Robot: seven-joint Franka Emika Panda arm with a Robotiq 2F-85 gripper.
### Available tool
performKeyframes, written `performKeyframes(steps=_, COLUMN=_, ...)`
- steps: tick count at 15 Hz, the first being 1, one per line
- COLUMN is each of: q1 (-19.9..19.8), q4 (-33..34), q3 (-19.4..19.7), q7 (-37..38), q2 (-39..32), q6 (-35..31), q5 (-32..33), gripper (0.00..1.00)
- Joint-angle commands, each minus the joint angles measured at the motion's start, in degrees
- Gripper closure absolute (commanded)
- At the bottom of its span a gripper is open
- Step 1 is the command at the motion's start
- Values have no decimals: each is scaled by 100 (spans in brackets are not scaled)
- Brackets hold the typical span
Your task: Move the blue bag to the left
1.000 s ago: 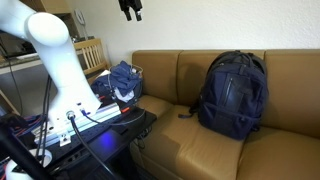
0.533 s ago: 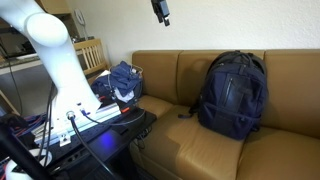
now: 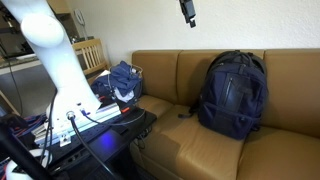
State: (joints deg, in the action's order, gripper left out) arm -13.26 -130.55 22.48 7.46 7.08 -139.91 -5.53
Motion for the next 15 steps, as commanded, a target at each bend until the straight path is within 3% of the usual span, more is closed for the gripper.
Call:
performKeyframes(steps=1, q1=-335, q4=267, q3=-232, q7=949, q2=-976, q6=-627, q5=571, gripper=0)
performKeyframes(steps=4, q1=-416, q4=668, q3=-91, q7=1788, q2=-1962, q6=-1146, q5=635, gripper=0)
performKeyframes(steps=8, q1=-294, q4=1601, q3=176, q7=2901, q2=-3325, q6=-1577, q5=223, gripper=0)
performKeyframes(steps=11, q1=-20, q4=2185, q3=506, q7=3779, q2=-3967, q6=-1957, q5=282, gripper=0)
performKeyframes(steps=15, q1=519, q4=2905, q3=1291, q7=4790, q2=-4707, q6=-1999, q5=665, gripper=0)
